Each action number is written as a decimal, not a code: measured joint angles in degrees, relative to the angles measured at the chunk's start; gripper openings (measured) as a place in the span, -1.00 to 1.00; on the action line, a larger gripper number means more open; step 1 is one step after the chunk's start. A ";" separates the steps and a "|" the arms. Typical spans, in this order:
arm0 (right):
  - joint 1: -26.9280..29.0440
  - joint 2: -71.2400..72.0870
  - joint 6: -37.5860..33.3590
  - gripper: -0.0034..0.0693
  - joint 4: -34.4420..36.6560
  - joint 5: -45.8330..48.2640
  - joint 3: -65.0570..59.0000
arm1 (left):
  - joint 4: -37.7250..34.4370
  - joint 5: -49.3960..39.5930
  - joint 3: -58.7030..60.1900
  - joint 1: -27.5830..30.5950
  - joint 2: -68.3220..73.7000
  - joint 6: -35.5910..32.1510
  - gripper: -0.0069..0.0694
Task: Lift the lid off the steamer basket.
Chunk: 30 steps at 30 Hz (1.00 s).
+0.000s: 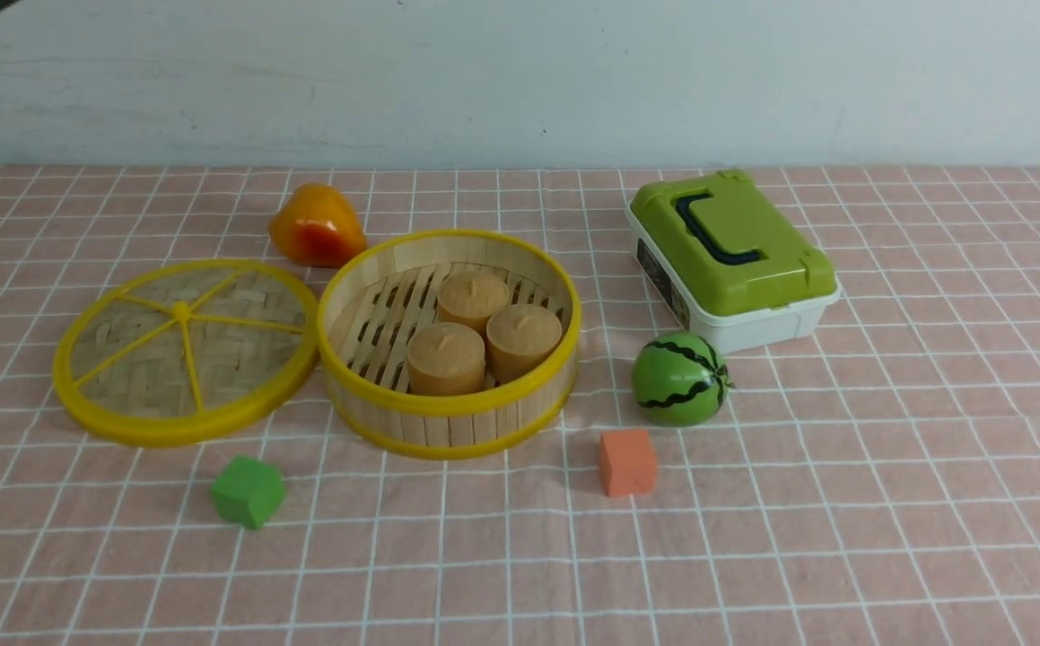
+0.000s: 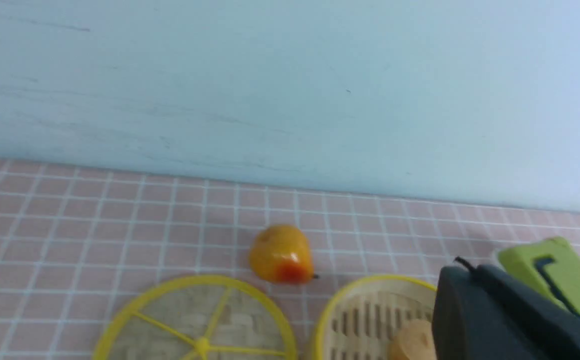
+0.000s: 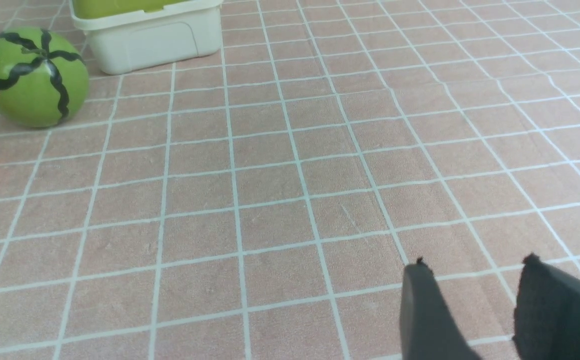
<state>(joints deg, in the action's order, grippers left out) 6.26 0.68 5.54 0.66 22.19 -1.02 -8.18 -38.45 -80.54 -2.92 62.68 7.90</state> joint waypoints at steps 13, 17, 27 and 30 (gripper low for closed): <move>0.00 0.00 0.00 -0.24 0.00 0.00 0.00 | -11.88 22.35 53.85 0.00 -38.73 -14.65 -0.85; 0.00 0.00 0.00 -0.24 0.00 0.00 0.00 | -12.00 22.39 60.06 0.00 -45.60 -19.14 -0.85; 0.00 0.00 0.00 -0.24 0.00 0.00 0.00 | -14.27 18.44 63.07 0.00 -51.43 -19.68 -0.85; 0.00 0.00 0.00 -0.24 0.00 0.00 0.00 | -13.41 18.44 63.07 0.00 -51.58 -19.68 -0.85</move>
<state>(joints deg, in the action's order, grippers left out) 6.26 0.68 5.54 0.66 22.19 -1.02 -21.59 -20.01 -17.48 -2.92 11.10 -11.78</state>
